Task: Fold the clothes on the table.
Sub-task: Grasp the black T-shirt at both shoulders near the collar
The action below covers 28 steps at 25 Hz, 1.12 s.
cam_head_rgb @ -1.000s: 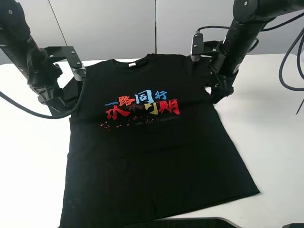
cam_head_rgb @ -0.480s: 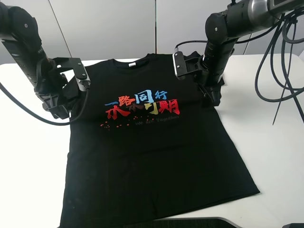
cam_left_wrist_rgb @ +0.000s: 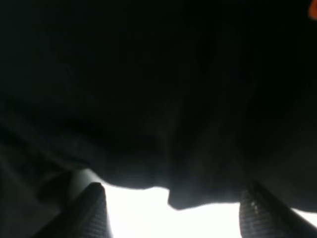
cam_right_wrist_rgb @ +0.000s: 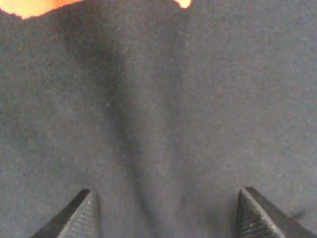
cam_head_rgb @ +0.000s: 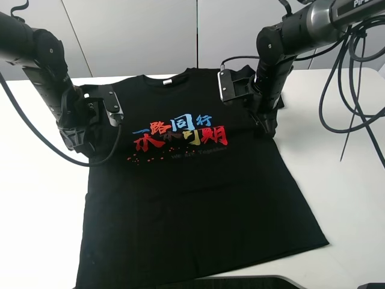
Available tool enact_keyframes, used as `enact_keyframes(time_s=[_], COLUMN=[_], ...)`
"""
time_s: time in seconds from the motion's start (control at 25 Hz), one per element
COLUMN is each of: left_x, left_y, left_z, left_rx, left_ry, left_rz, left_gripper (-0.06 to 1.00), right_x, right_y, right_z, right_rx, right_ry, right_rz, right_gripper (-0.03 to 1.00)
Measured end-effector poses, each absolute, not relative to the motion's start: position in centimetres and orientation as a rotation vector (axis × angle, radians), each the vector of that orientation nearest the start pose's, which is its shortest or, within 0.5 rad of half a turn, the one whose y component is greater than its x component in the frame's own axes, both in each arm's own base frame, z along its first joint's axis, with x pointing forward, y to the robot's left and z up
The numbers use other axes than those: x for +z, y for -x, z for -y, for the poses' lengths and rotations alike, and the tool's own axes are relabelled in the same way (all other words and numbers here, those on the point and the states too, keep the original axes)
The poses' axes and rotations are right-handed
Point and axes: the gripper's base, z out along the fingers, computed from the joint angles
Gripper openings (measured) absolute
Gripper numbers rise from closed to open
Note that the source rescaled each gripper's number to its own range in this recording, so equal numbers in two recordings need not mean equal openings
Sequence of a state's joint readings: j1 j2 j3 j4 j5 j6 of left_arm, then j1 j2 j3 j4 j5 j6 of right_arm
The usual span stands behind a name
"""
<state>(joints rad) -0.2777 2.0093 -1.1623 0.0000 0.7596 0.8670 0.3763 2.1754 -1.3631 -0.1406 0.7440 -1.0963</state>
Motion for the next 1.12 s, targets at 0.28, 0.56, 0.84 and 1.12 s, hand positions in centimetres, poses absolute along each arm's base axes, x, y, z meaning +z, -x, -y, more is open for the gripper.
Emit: enact_keyframes(time_s=[0.28, 0.56, 0.84, 1.12], left_x=[10.5, 9.8, 9.1, 9.1], left_y=[-34.3, -34.4, -34.5, -34.5], left_z=[10.7, 11.0, 11.1, 11.1], left_rx=[0.026, 0.029, 0.019, 0.018], left_ry=[-1.725, -1.751, -1.766, -1.769], left_rz=[-2.557, -2.534, -2.55, -2.55], left_gripper=[0.75, 0.75, 0.75, 0.7], right_x=[9.1, 9.0, 8.7, 8.5], right_y=[-38.1, -38.1, -38.2, -38.1], right_z=[-14.1, -14.1, -14.1, -14.1], right_rx=[-0.201, -0.2, -0.192, -0.187], right_ry=[2.178, 2.18, 2.186, 2.194], right_rz=[-2.174, -2.175, -2.185, -2.194], right_gripper=[0.64, 0.64, 0.64, 0.58])
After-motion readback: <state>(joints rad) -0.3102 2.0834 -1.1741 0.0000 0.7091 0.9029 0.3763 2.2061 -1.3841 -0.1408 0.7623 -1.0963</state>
